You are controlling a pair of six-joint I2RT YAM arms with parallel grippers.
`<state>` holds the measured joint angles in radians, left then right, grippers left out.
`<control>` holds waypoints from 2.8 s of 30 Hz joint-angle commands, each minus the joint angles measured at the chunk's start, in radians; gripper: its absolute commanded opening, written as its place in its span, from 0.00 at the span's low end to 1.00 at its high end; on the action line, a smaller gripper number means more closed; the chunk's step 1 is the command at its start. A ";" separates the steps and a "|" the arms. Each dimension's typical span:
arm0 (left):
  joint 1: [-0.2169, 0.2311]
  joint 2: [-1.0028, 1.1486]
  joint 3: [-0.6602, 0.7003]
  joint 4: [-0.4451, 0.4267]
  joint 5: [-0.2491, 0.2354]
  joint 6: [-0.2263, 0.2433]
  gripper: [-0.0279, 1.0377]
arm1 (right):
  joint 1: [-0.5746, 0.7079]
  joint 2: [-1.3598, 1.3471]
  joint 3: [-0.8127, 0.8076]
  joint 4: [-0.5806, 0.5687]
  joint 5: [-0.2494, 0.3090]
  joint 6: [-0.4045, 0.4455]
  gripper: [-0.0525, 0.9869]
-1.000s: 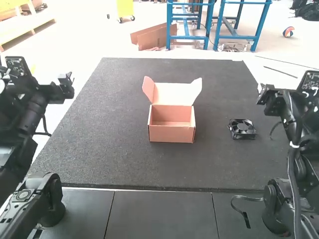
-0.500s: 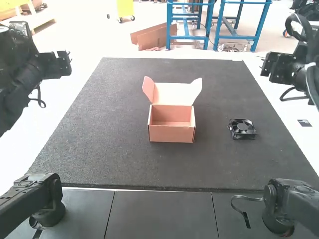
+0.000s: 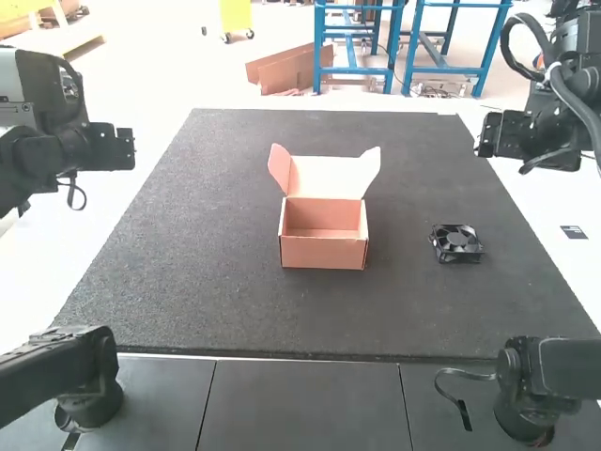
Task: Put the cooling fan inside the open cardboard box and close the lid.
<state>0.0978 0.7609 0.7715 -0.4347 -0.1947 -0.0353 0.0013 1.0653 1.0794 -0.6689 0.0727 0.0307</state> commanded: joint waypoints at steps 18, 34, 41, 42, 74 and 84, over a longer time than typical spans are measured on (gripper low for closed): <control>-0.113 0.087 0.111 -0.113 0.166 0.023 0.94 | -0.090 0.298 0.106 -0.178 -0.088 -0.299 0.92; -0.141 0.089 0.103 -0.088 0.175 0.012 0.94 | -0.248 0.510 0.096 -0.081 -0.220 -0.368 0.92; -0.153 0.089 0.095 -0.119 0.173 0.014 0.94 | -0.239 0.637 0.136 -0.044 -0.168 -0.368 0.92; -0.158 0.089 0.095 -0.124 0.173 0.014 0.94 | -0.238 0.657 0.151 -0.046 -0.159 -0.368 0.92; -0.168 0.091 0.094 -0.084 0.167 -0.040 0.94 | -0.239 0.929 0.312 -0.136 -0.108 -0.350 0.92; -0.168 0.091 0.094 -0.084 0.167 -0.041 0.94 | -0.239 0.960 0.312 -0.136 -0.106 -0.350 0.92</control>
<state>-0.0658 0.8581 0.8421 -0.5266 -0.0292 -0.0685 -0.2440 2.0109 1.3731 -0.7998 -0.0372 -0.3248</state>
